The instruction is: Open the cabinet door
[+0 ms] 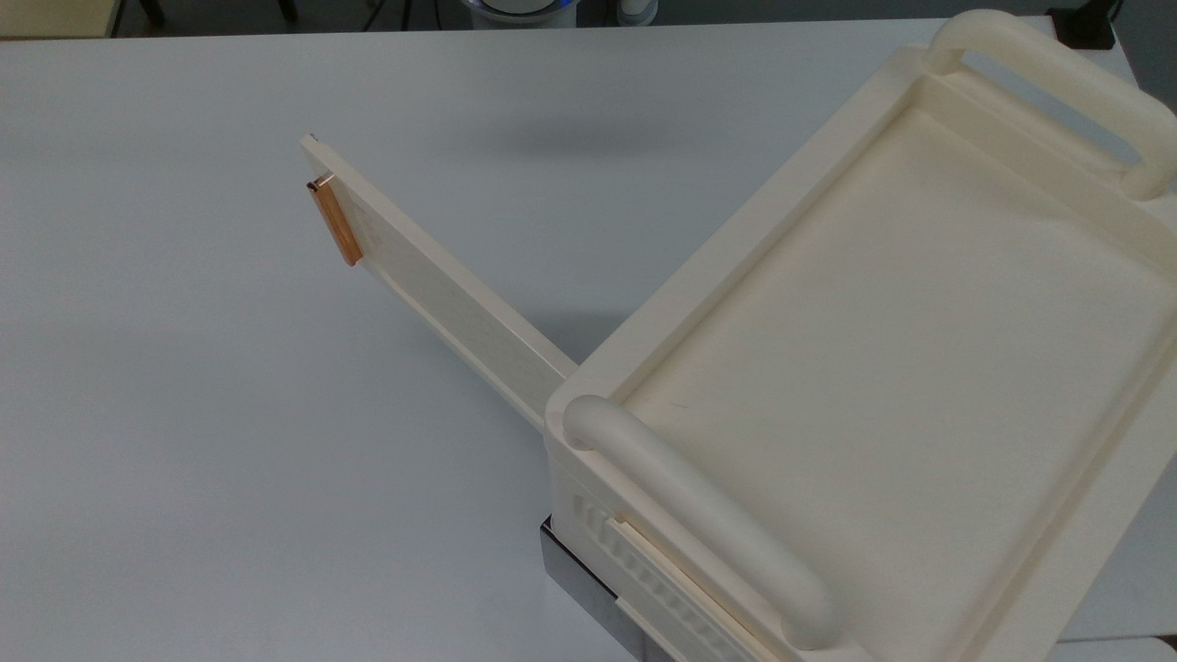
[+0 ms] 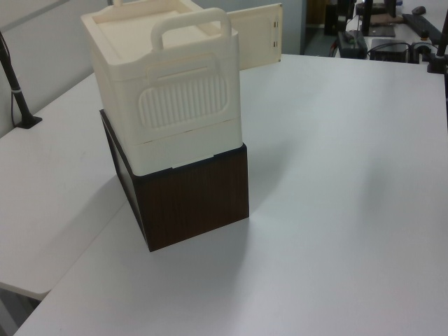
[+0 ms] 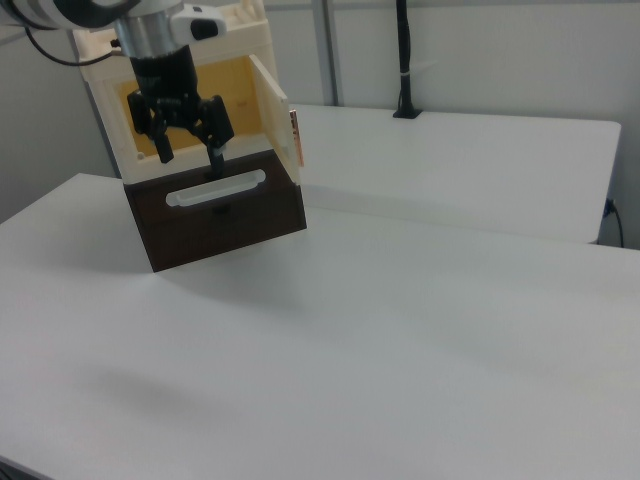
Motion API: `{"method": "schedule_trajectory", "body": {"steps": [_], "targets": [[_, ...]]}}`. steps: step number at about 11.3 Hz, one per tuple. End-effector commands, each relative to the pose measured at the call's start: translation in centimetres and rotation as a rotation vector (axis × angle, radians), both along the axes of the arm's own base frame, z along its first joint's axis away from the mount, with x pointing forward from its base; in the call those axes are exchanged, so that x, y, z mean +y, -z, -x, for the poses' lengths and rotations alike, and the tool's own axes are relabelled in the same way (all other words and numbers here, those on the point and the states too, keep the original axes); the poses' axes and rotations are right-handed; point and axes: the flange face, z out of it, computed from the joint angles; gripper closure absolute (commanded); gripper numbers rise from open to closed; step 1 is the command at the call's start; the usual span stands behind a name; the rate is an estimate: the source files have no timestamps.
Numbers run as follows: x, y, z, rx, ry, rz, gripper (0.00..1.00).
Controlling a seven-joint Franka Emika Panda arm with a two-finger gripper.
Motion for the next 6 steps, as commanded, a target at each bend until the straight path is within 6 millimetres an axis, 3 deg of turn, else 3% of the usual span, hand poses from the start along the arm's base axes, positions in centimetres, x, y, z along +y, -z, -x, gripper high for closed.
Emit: {"method": "schedule_trajectory", "body": {"steps": [1, 3, 6], "targets": [[-0.3, 0.9, 1.0, 0.014, 0.008, -0.007, 0.0], [-0.8, 0.7, 0.2, -0.041, -0.001, 0.0, 0.0], [-1.6, 0.9, 0.4, -0.023, 0.024, -0.004, 0.0]]}}
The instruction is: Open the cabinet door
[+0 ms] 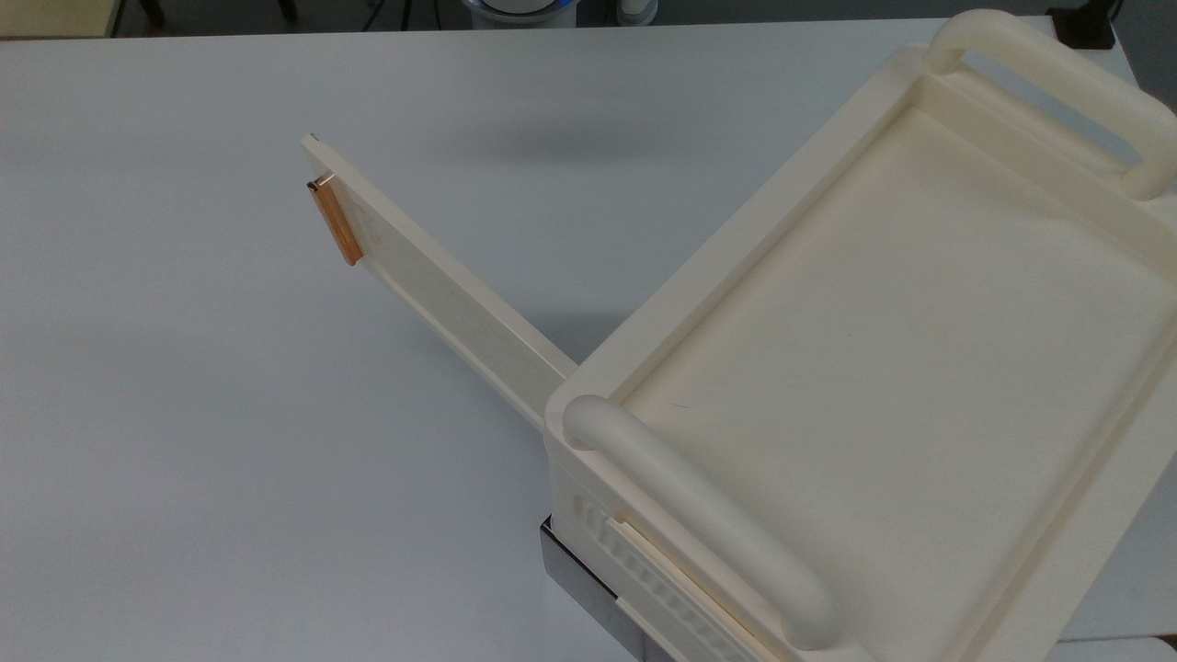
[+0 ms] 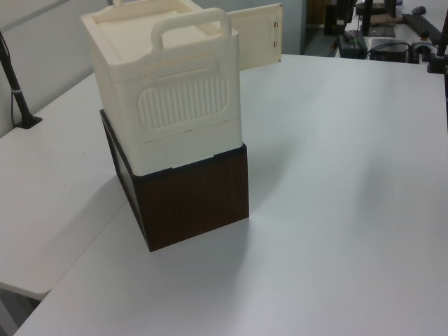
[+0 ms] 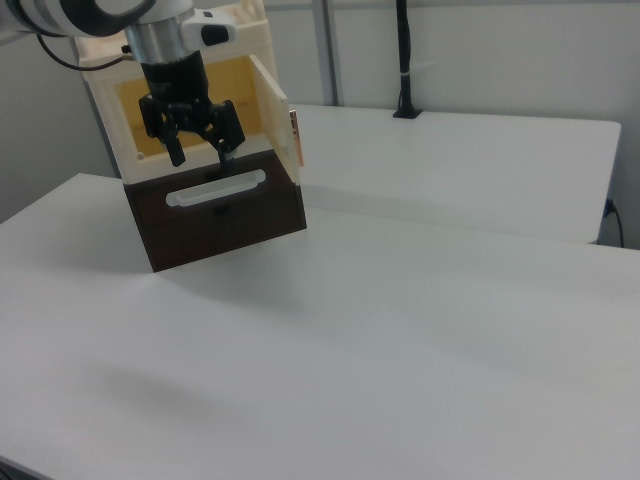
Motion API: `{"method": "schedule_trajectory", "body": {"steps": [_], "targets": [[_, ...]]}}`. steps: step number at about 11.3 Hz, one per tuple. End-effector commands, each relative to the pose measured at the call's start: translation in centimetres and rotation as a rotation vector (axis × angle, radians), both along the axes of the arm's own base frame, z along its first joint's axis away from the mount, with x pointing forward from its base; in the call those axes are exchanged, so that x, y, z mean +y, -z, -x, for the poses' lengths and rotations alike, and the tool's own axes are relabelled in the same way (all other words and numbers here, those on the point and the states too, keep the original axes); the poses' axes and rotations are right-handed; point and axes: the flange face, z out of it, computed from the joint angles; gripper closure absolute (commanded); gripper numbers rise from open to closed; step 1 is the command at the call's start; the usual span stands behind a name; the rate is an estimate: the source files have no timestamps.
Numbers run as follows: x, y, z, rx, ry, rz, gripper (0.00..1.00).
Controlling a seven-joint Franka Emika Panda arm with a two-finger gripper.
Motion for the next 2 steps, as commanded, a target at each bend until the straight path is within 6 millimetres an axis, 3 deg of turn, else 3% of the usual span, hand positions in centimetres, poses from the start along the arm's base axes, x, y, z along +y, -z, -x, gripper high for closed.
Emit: {"method": "schedule_trajectory", "body": {"steps": [1, 2], "targets": [[-0.23, 0.22, 0.67, -0.006, -0.008, -0.003, 0.0], [-0.15, 0.29, 0.6, -0.006, -0.009, -0.002, 0.0]]}}
